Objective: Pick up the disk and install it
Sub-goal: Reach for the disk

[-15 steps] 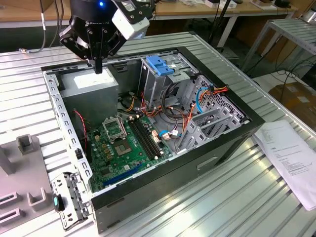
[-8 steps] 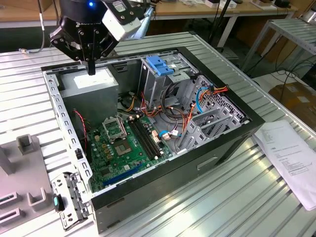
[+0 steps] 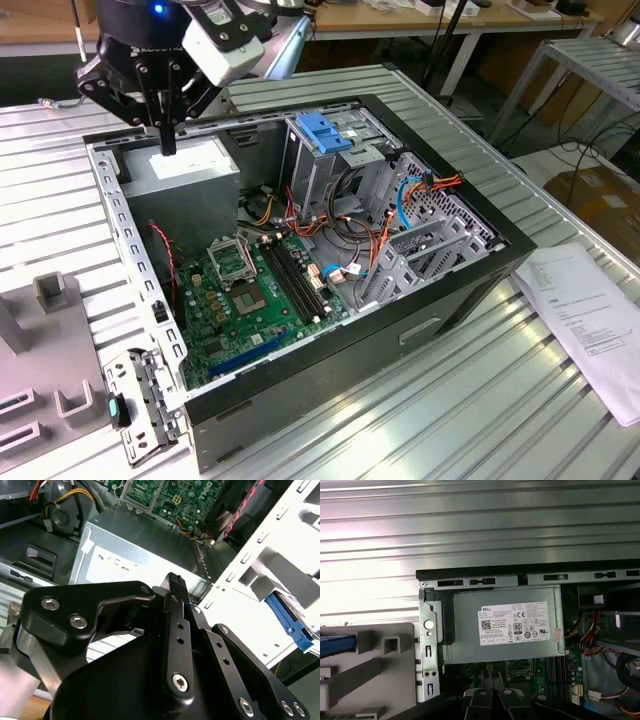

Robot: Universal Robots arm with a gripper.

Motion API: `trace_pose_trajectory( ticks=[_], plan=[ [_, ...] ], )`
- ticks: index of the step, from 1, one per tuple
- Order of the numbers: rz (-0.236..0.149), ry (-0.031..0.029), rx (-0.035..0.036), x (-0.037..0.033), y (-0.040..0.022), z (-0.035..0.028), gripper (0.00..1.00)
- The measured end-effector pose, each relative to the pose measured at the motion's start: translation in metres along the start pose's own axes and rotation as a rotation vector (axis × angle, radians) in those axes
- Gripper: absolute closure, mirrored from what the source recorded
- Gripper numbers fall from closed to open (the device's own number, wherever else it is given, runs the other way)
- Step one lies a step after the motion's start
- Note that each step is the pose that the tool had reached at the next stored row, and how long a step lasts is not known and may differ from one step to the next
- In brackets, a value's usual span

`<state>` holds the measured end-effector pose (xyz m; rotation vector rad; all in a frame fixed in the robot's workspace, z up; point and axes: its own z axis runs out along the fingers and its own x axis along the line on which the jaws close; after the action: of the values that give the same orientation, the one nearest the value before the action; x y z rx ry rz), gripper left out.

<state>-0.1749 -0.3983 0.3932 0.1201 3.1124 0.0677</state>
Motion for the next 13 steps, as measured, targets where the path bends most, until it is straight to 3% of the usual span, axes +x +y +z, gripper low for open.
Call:
trace_pose_trajectory(
  ticks=[2, 7, 13],
  plan=[
    [0.001, 0.0000, 0.0001, 0.0089, -0.0001, -0.0002, 0.89],
    [0.003, -0.0002, 0.0000, 0.0229, 0.0005, -0.0004, 0.89],
    [0.004, -0.0002, -0.0004, 0.0483, 0.0005, -0.0008, 0.89]
  ],
)
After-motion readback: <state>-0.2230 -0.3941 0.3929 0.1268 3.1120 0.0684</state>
